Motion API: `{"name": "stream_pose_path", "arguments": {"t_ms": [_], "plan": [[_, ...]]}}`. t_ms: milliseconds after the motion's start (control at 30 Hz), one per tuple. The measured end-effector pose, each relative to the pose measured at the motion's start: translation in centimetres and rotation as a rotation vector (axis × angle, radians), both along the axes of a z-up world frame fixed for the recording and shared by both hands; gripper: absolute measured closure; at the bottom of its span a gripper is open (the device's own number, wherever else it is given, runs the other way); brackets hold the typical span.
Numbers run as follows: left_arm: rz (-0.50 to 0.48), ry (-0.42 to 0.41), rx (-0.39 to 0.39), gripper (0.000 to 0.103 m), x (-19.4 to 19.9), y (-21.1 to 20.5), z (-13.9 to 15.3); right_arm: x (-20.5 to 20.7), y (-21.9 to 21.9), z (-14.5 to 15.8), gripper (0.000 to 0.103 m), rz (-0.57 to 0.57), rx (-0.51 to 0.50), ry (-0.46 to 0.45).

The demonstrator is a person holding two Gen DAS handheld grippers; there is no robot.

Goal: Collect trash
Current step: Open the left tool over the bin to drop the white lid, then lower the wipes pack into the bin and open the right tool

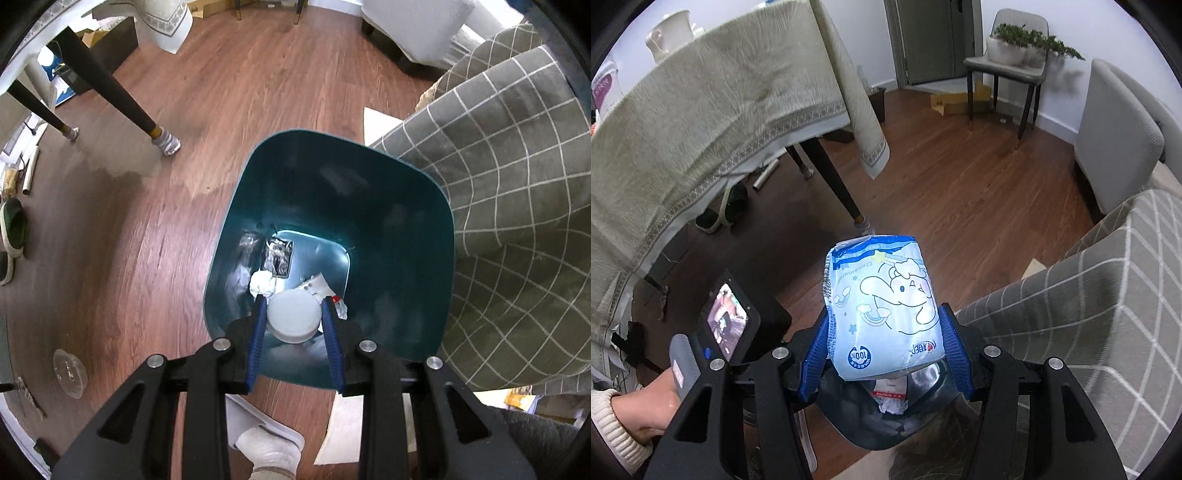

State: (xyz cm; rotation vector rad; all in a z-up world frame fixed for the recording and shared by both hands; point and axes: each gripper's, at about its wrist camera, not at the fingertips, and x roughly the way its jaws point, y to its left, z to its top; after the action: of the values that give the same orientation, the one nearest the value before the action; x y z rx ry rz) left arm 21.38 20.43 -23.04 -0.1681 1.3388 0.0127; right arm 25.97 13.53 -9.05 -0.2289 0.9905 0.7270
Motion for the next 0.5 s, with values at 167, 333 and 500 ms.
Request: {"name": "stream_pose_path", "arguments": {"t_ms": [167, 333, 500], "plan": [[-0.008, 0.013, 0.005, 0.068, -0.2, 0.4, -0.3, 0.2, 0.9, -1.6, 0.045, 0.003, -0.023, 0.035], [-0.005, 0.002, 0.019, 0.058, -0.6, 1.0, 0.0, 0.3, 1.5, -2.5, 0.045, 0.006, -0.043, 0.048], [0.020, -0.060, 0.029, 0.054, -0.8, 1.9, 1.9, 0.4, 2.2, -4.0, 0.045, 0.003, -0.069, 0.075]]}}
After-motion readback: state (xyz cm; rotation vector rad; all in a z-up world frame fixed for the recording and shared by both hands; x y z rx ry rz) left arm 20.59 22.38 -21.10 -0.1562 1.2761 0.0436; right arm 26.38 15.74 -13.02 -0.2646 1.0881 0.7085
